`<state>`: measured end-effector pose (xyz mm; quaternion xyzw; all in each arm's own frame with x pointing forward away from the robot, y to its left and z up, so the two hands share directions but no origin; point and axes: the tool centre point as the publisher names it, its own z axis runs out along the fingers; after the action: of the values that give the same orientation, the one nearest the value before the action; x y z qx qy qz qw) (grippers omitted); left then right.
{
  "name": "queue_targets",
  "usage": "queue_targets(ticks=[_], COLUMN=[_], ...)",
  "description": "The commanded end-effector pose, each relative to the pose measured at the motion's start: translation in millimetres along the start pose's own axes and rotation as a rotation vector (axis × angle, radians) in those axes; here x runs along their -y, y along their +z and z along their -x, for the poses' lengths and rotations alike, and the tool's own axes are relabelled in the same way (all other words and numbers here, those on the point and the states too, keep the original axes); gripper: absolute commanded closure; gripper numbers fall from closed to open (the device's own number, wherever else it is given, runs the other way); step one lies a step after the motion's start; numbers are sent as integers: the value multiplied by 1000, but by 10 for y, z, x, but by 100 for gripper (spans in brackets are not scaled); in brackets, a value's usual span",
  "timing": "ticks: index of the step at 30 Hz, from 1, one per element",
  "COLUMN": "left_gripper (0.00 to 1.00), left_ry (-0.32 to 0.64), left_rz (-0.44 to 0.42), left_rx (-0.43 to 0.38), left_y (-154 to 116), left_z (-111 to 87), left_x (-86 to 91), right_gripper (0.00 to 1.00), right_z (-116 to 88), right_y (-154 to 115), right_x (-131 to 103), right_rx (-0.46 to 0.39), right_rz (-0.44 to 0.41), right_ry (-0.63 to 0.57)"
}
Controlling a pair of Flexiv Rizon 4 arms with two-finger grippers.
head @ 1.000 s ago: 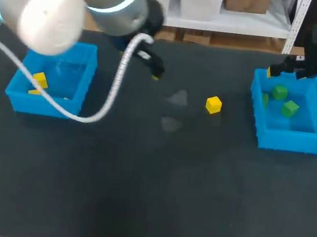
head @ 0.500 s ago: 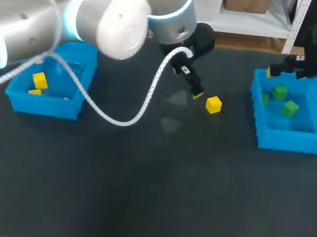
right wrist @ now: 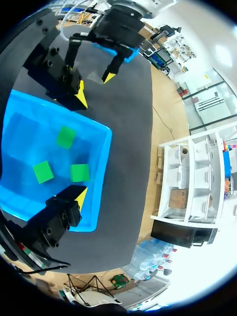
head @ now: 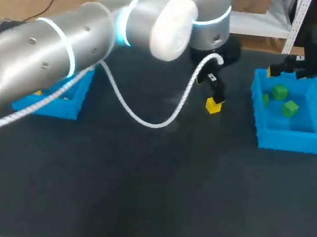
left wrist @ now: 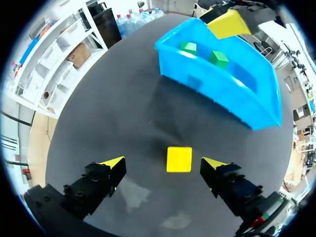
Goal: Put the green cubes in the right bin and the yellow cubes in the left bin.
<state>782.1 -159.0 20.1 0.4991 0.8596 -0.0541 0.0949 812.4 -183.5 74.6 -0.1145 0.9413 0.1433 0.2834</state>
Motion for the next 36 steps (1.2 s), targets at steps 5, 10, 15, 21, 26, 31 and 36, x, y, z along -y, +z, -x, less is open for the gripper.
queue_targets(ticks=[5,10,15,21,26,31,36], left_gripper=[0,37,100,100,100,100,100], left_ry=[1,-4,4,16,14,-85,-256], left_rz=[2,17,27,40,91,164,277], left_rx=[-101,-123,-127,-97,-22,78,138], left_y=[160,304,401,285,-145,-730,-1248], left_z=[95,71,49,15,-49,-308,-842], left_x=[-6,-21,4,8,-107,-445,-981], right_gripper=[0,0,0,0,0,0,0], right_z=[-8,-8,-8,-8,-8,-8,-8], right_y=[-12,-12,-12,-12,-12,-12,-12], right_x=[-4,-4,-4,-4,-4,-4,-4], right_rx=[1,1,1,1,1,1,1], right_rz=[-3,-3,-3,-3,-3,-3,-3], right_ry=[0,0,0,0,0,0,0])
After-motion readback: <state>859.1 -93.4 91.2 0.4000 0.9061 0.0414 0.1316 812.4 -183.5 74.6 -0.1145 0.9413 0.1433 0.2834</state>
